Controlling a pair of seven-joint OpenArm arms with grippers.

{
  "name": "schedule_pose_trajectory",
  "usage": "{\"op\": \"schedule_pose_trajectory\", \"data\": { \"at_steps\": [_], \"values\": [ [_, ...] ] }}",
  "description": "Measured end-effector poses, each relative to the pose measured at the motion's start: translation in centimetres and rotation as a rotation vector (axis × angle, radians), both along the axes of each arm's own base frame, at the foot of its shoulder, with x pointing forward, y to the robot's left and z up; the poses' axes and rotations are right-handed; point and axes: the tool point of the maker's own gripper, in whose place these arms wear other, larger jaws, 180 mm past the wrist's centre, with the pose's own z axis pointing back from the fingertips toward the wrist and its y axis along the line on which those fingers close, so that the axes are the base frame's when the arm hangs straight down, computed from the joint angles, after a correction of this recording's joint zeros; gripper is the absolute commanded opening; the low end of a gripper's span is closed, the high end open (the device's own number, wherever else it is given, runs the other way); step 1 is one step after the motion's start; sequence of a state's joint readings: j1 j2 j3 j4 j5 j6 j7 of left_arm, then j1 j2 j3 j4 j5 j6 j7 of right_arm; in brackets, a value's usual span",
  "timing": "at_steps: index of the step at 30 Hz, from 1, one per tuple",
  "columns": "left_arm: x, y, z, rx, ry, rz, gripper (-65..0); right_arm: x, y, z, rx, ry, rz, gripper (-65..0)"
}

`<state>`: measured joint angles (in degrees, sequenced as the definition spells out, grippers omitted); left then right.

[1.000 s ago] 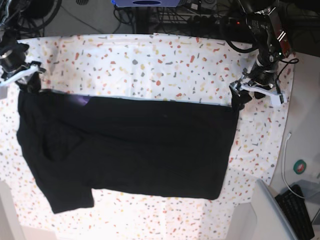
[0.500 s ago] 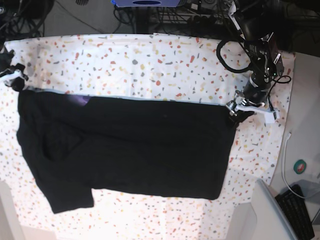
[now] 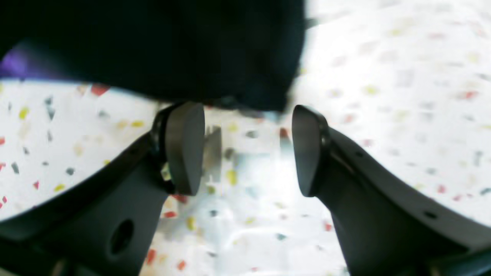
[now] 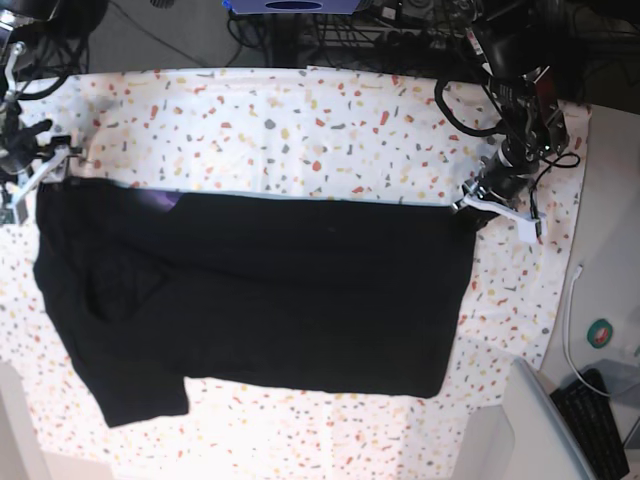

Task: Layout the t-shirt on the table in an organized manner, then fold the t-shirt properly
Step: 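Grasp the shirt edge corners with both grippers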

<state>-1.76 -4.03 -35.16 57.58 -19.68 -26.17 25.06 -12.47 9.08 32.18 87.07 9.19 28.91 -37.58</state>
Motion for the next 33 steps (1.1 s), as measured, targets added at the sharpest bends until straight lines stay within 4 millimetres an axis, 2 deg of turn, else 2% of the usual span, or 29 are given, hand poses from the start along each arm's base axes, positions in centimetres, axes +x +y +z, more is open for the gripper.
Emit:
{"op": "schedule_pose_trajectory", "data": {
  "at_steps": [2, 5, 8, 10, 18, 20, 24, 27, 33],
  "values": [
    [-0.5, 0.8, 0.0, 0.02, 0.009, -0.002, -65.0, 0.4, -0.1, -0.3, -0.014, -0.001, -0.03, -30.9],
    [-1.5, 2.6, 0.5, 0.085, 0.023, -0.005, -65.0, -0.2, -0.9, -0.4, -0.084, 0.034, -0.03, -30.9],
    [-2.5, 3.4, 1.1, 0.129, 0.036, -0.025, -65.0, -0.8, 0.5, -0.9, -0.067, 0.044, -0.042, -30.9],
    [-2.7, 3.7, 1.2, 0.138, 0.039, -0.023, -65.0, -0.8, 1.3, -1.0, -0.052, 0.039, -0.03, -30.9],
    [-2.7, 3.8, 1.2, 0.143, 0.041, -0.024, -65.0, -1.1, 2.1, -1.4, -0.036, 0.044, -0.033, -31.2],
    [-2.7, 3.8, 1.2, 0.143, 0.041, -0.024, -65.0, -0.9, 1.9, -1.2, -0.041, 0.041, -0.032, -37.1],
    [-2.6, 3.9, 1.2, 0.148, 0.042, -0.026, -65.0, -0.5, 1.5, -0.9, -0.053, 0.035, -0.029, -65.0],
    [-2.3, 4.6, 1.6, 0.165, 0.04, -0.029, -65.0, -0.1, 0.7, -1.0, -0.061, 0.04, -0.028, -65.0],
    [-2.4, 4.8, 1.6, 0.172, 0.044, -0.028, -65.0, -0.9, -0.6, -2.4, -0.063, 0.095, -0.035, -65.0]
  ]
}}
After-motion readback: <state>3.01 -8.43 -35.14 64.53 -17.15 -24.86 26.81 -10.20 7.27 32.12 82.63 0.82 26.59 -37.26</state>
